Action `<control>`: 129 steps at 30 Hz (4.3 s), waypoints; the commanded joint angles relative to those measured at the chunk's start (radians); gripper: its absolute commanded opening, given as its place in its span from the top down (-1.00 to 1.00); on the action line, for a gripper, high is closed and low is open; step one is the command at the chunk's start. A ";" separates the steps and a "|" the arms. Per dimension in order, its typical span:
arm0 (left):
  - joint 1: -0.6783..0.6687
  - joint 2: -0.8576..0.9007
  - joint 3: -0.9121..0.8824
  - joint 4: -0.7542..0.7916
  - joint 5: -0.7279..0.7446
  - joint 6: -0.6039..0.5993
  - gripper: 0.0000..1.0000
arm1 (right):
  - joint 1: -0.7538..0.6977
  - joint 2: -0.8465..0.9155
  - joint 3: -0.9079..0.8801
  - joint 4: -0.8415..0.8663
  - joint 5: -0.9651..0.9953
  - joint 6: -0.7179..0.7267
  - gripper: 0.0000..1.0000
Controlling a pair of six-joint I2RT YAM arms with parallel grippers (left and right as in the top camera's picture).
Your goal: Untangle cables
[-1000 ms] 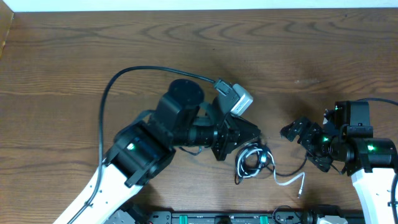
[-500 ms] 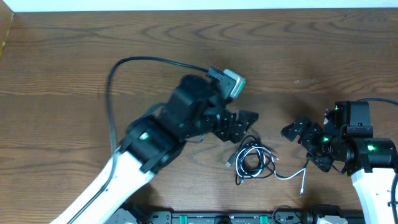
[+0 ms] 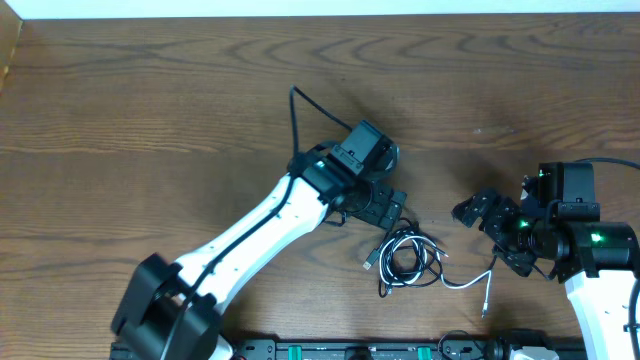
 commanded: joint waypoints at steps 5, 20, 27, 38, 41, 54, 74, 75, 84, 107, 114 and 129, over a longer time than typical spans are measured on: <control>0.000 0.059 0.003 0.035 -0.050 -0.010 -0.84 | -0.004 -0.010 0.007 0.000 0.005 0.001 -0.99; 0.145 -0.103 0.003 0.115 -0.163 -0.001 -0.96 | -0.004 -0.010 0.007 0.000 0.005 0.001 -0.98; 0.151 -0.077 0.003 0.106 -0.130 -0.002 -0.96 | -0.004 -0.010 0.007 0.000 0.005 0.001 -0.98; 0.113 -0.031 0.002 -0.017 0.002 0.002 -0.96 | -0.004 -0.010 0.007 0.000 0.005 0.001 -0.99; 0.113 -0.031 0.002 -0.103 0.075 0.057 -0.96 | -0.004 -0.010 0.007 0.000 0.005 0.001 -0.98; 0.079 -0.029 -0.095 0.017 0.309 0.086 -0.96 | -0.004 -0.010 0.007 0.000 0.005 0.001 -0.98; -0.001 -0.009 -0.220 0.156 0.016 0.081 0.84 | -0.004 -0.010 0.007 0.000 0.005 0.001 -0.98; -0.001 -0.009 -0.220 0.156 0.016 0.081 0.85 | -0.004 -0.010 0.007 0.000 0.005 0.001 -0.99; 0.046 -0.070 -0.208 0.155 0.021 0.055 0.85 | -0.004 -0.010 0.007 0.000 0.005 0.001 -0.98; 0.113 -0.252 -0.207 0.121 0.119 0.061 -0.33 | -0.004 -0.010 0.007 0.030 0.003 0.001 -0.98; 0.026 -0.196 -0.207 0.133 0.116 0.064 -0.33 | -0.004 -0.010 0.007 0.037 0.004 0.001 -0.98; -0.045 -0.043 -0.207 0.137 0.039 0.063 -0.08 | -0.004 -0.010 0.007 0.037 0.005 0.001 -0.98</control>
